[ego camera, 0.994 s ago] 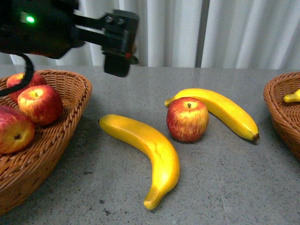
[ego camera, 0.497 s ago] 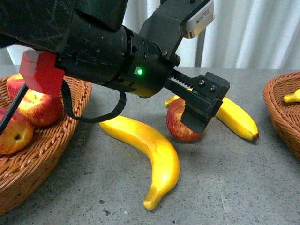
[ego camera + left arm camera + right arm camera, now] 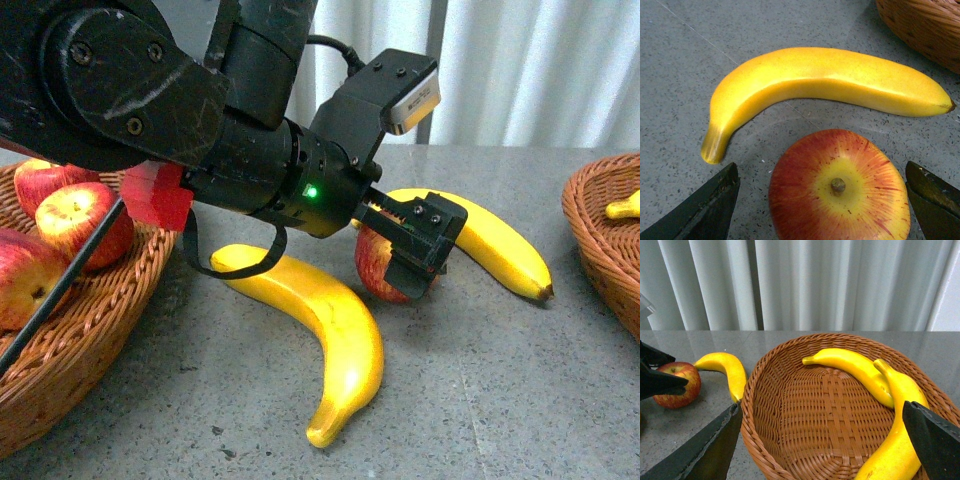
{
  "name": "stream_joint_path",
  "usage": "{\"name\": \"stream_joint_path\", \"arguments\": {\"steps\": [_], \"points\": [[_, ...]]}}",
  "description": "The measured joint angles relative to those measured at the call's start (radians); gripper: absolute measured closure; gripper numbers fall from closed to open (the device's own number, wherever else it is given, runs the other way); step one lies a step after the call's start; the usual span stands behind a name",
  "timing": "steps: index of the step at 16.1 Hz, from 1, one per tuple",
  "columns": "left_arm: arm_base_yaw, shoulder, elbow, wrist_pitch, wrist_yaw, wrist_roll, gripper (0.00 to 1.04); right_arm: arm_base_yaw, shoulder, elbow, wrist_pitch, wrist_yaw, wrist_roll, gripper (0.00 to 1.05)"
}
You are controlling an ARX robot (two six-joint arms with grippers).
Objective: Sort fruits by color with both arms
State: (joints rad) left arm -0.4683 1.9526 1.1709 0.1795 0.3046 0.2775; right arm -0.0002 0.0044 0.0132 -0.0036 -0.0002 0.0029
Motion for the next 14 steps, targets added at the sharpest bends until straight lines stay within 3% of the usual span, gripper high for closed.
{"name": "stream_joint_path", "arguments": {"steps": [4,6,9,13,14], "points": [[0.005,0.071,0.065,-0.011,0.022,0.001,0.07,0.0,0.0,0.0,0.0,0.0,0.0,0.06],[-0.003,0.099,0.076,-0.006,0.026,0.015,0.31,0.0,0.0,0.0,0.0,0.0,0.0,0.06],[-0.013,0.051,0.039,0.058,-0.039,0.015,0.33,0.0,0.0,0.0,0.0,0.0,0.0,0.06],[-0.012,-0.317,-0.17,0.312,-0.375,-0.1,0.33,0.0,0.0,0.0,0.0,0.0,0.0,0.06],[0.04,-0.593,-0.442,0.36,-0.644,-0.193,0.33,0.0,0.0,0.0,0.0,0.0,0.0,0.06]]}}
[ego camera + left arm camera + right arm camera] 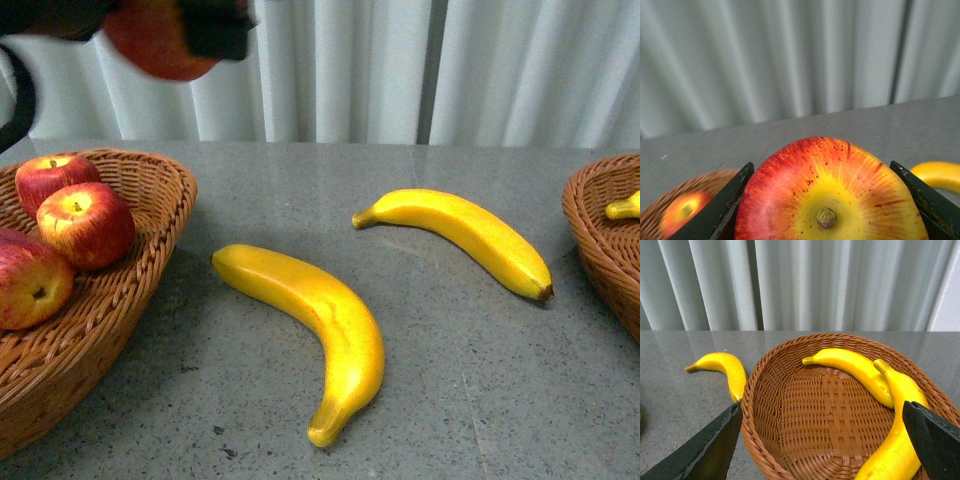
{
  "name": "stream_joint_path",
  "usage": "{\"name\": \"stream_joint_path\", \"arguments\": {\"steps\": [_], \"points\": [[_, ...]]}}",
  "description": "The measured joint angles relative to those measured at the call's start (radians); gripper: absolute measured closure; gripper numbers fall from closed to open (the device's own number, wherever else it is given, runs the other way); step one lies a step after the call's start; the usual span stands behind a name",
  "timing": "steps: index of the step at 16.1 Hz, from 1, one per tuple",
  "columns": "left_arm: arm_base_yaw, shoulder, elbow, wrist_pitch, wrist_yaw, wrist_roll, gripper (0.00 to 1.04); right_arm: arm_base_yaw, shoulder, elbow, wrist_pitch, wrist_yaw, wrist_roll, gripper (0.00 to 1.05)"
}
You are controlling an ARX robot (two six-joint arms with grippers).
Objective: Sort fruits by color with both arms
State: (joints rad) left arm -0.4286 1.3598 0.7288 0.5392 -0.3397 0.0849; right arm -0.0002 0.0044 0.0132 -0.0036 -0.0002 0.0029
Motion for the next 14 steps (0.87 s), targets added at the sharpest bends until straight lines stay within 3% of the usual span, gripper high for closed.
{"name": "stream_joint_path", "arguments": {"steps": [1,4,7,12,14], "points": [[0.039,-0.082,-0.102,-0.04,-0.071,-0.033,0.33,0.0,0.0,0.0,0.0,0.0,0.0,0.06],[0.125,-0.321,-0.298,-0.176,-0.158,-0.173,0.33,0.0,0.0,0.0,0.0,0.0,0.0,0.06],[0.094,-0.356,-0.34,-0.176,-0.187,-0.239,0.05,0.0,0.0,0.0,0.0,0.0,0.0,0.06],[-0.035,-0.51,-0.353,-0.103,-0.279,-0.184,0.07,0.0,0.0,0.0,0.0,0.0,0.0,0.06],[-0.033,-0.621,-0.389,-0.106,-0.301,-0.107,0.07,0.0,0.0,0.0,0.0,0.0,0.0,0.06]]}}
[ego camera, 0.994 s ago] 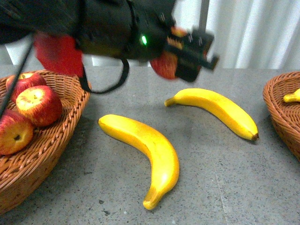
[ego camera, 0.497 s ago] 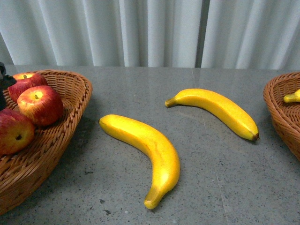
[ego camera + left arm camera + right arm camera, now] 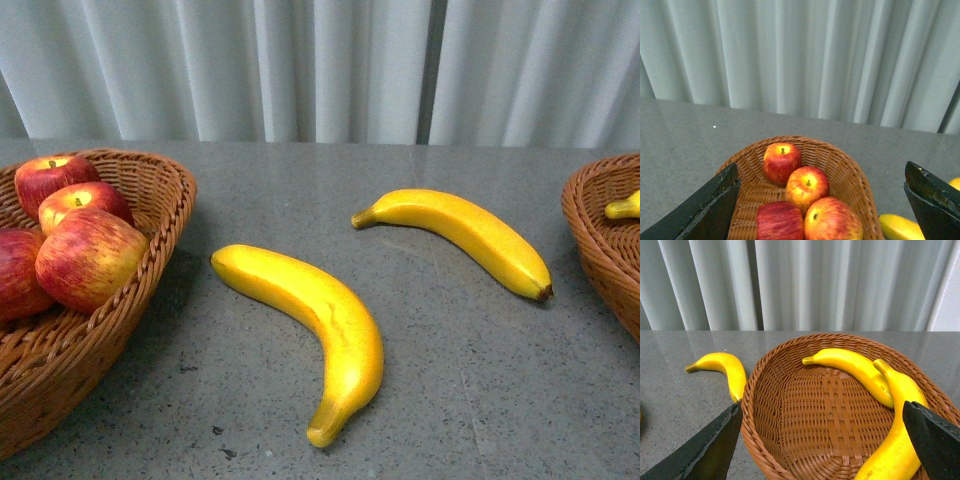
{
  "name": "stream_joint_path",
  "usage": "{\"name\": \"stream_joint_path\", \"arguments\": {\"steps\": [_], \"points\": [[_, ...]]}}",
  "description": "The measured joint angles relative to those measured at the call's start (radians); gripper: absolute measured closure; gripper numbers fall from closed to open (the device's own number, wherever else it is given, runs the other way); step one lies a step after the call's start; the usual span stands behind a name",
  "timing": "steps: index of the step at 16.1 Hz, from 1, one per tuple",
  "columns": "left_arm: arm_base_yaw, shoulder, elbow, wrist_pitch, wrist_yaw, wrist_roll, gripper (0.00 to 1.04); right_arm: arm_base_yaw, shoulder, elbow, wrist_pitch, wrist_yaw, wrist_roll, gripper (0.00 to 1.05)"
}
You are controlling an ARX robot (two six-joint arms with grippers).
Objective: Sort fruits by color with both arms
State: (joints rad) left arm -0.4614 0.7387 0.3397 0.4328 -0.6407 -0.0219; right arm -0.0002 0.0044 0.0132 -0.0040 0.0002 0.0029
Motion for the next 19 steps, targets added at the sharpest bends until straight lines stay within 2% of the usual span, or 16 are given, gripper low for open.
{"name": "stream_joint_path", "arguments": {"steps": [2,4,5,7,8,9,10,11,12,19], "points": [[0.14,-0.164,-0.109,-0.116,0.261,0.005,0.3,0.0,0.0,0.0,0.0,0.0,0.0,0.06],[0.214,-0.238,-0.15,-0.117,0.385,0.005,0.54,0.0,0.0,0.0,0.0,0.0,0.0,0.06],[0.244,-0.27,-0.174,-0.123,0.423,0.005,0.67,0.0,0.0,0.0,0.0,0.0,0.0,0.06],[0.275,-0.299,-0.202,-0.136,0.451,0.005,0.79,0.0,0.0,0.0,0.0,0.0,0.0,0.06],[0.303,-0.33,-0.224,-0.149,0.476,0.005,0.94,0.0,0.0,0.0,0.0,0.0,0.0,0.06],[0.322,-0.352,-0.235,-0.157,0.494,0.004,1.04,0.0,0.0,0.0,0.0,0.0,0.0,0.06],[0.343,-0.383,-0.249,-0.169,0.519,0.006,1.03,0.0,0.0,0.0,0.0,0.0,0.0,0.06],[0.416,-0.412,-0.263,-0.186,0.608,0.007,1.03,0.0,0.0,0.0,0.0,0.0,0.0,0.06],[0.461,-0.428,-0.271,-0.197,0.631,0.008,1.03,0.0,0.0,0.0,0.001,0.0,0.0,0.06],[0.46,-0.539,-0.326,-0.229,0.64,0.008,1.03,0.0,0.0,0.0,0.0,0.0,0.0,0.06]]}}
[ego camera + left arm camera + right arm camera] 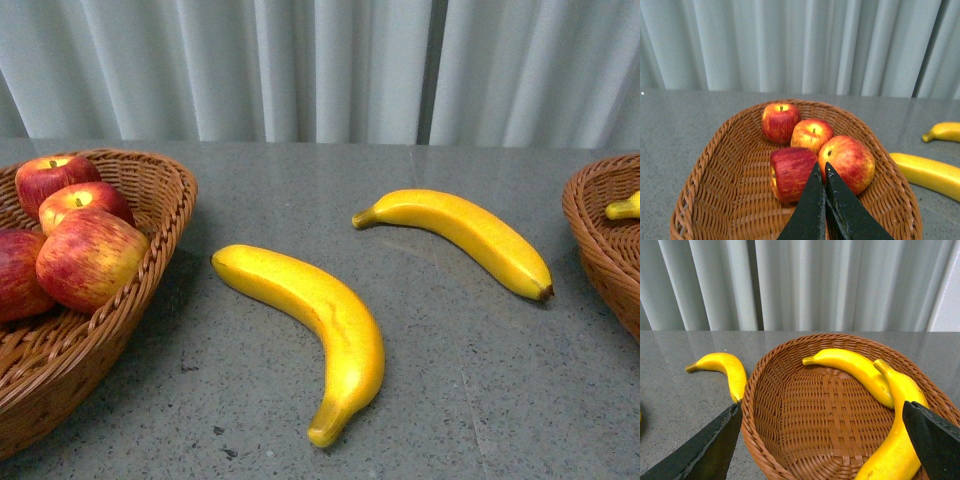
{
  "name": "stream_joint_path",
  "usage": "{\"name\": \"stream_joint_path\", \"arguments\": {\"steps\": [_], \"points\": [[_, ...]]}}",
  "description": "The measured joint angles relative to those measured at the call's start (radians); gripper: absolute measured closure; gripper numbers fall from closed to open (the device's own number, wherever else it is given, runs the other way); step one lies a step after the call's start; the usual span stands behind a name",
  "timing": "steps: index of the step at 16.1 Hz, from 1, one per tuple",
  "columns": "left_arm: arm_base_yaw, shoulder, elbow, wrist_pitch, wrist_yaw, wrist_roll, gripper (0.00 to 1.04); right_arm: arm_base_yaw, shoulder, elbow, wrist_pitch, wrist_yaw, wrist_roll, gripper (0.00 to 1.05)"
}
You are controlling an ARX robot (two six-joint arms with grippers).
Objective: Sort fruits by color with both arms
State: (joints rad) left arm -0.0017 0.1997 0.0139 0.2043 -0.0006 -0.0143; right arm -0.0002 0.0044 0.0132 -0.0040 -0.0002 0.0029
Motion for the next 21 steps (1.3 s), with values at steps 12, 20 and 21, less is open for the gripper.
{"name": "stream_joint_path", "arguments": {"steps": [12,20,21], "points": [[0.0,-0.19,0.001,-0.209,0.0,0.002,1.03,0.0,0.0,0.0,0.0,0.0,0.0,0.06],[0.0,-0.19,0.001,-0.209,0.0,0.003,0.28,0.0,0.0,0.0,0.0,0.0,0.0,0.06],[0.0,-0.19,0.001,-0.209,0.0,0.003,0.17,0.0,0.0,0.0,0.0,0.0,0.0,0.06]]}}
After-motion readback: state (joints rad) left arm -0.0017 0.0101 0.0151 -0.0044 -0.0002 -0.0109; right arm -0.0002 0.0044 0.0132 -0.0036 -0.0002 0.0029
